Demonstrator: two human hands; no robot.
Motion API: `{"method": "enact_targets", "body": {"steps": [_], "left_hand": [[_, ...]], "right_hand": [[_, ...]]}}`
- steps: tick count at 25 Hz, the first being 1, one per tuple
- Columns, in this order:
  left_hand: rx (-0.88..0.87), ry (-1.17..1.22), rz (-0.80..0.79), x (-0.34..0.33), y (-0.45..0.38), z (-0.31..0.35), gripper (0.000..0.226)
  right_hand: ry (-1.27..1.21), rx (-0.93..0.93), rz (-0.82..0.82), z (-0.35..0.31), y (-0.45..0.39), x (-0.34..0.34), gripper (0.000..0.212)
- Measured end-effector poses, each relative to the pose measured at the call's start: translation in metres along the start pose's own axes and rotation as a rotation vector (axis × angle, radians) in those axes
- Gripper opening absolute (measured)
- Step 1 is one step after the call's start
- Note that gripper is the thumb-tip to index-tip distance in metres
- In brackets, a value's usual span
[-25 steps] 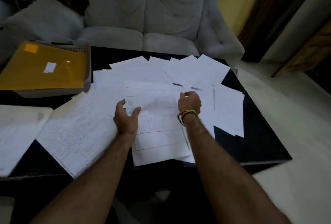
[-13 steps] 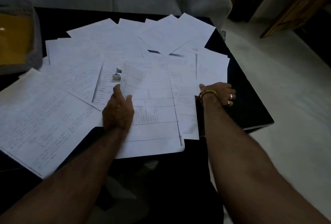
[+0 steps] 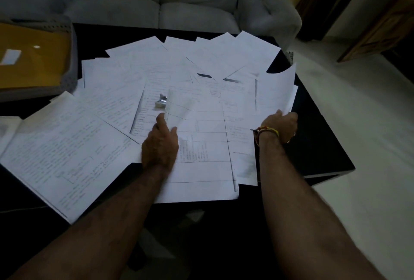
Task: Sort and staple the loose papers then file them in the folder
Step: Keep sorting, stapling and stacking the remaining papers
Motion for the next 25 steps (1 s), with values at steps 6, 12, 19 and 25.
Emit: {"method": "enact_targets", "body": {"steps": [6,12,19,25], "left_hand": [[0.039,0.108,-0.011,0.007,-0.001,-0.001,0.046],[0.207,0.440,-0.032,0.014,-0.013,-0.021,0.026],[0.546,0.699,0.170,0.060,-0.040,-0.059,0.014],[0.563,0.565,0.136,0.074,-0.025,-0.112,0.020]], "right_hand": [[-0.130,0.422,0.188,-0.047,0.014,0.037,0.021],[-0.597,0.752,0.376,-0.131,0.050,0.097,0.021],[-0.681,0.221,-0.172,-0.129,0.125,0.041,0.014],[-0.282,0.067,-0.589,-0.019,0.197,-0.031,0.021]]}}
Point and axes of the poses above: each hand's wrist, its own y-axis away from the middle knuckle, its own x-axis out of the back of the hand, z = x × y, the point moved 5 cm from there along -y, towards the middle knuckle, and after that the axes turned 6 degrees about z, right-handed, at the moved point
